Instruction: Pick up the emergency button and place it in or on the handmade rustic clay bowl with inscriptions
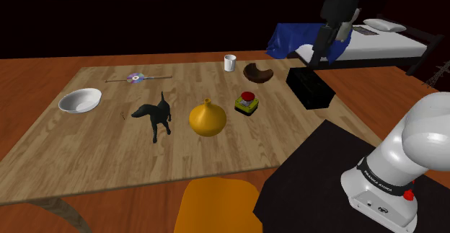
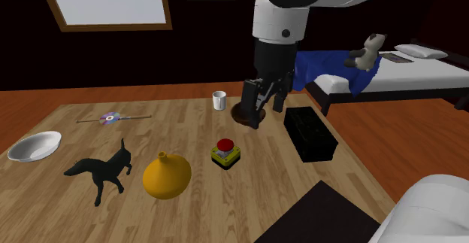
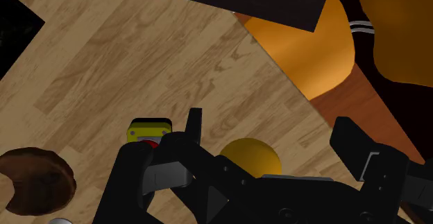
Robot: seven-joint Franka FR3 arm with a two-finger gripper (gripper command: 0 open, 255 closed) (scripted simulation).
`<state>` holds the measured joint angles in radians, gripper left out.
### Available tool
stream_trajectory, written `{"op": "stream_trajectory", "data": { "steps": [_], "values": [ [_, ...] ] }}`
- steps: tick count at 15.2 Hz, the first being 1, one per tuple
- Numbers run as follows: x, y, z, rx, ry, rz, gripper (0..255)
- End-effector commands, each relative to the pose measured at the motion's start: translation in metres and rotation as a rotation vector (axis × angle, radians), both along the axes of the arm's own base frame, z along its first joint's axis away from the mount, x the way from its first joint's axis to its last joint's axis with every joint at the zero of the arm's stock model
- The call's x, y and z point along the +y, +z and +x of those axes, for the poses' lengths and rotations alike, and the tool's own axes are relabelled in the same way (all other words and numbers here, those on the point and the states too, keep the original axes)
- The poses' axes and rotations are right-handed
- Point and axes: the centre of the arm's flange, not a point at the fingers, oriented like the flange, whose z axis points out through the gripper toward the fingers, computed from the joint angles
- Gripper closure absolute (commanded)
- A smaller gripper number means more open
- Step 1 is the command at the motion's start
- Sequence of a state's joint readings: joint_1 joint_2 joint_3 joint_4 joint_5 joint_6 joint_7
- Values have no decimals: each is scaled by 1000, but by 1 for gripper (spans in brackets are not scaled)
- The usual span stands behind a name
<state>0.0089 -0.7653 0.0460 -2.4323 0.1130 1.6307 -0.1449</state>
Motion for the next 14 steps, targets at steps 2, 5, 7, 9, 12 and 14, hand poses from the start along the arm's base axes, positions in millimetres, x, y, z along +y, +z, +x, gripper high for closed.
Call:
{"op": "stream_trajectory", "data": {
  "steps": [2, 5, 7, 9, 12, 14],
  "values": [
    [-3, -11, 6, -6, 1, -1, 0],
    [-12, -43, 24, -25, 5, -4, 0],
    [-18, -64, 37, -37, 7, -6, 0],
    [-24, -85, 50, -49, 9, -8, 0],
    [-33, -116, 69, -68, 13, -11, 0],
    [-39, -137, 83, -80, 15, -13, 0]
  ]
}}
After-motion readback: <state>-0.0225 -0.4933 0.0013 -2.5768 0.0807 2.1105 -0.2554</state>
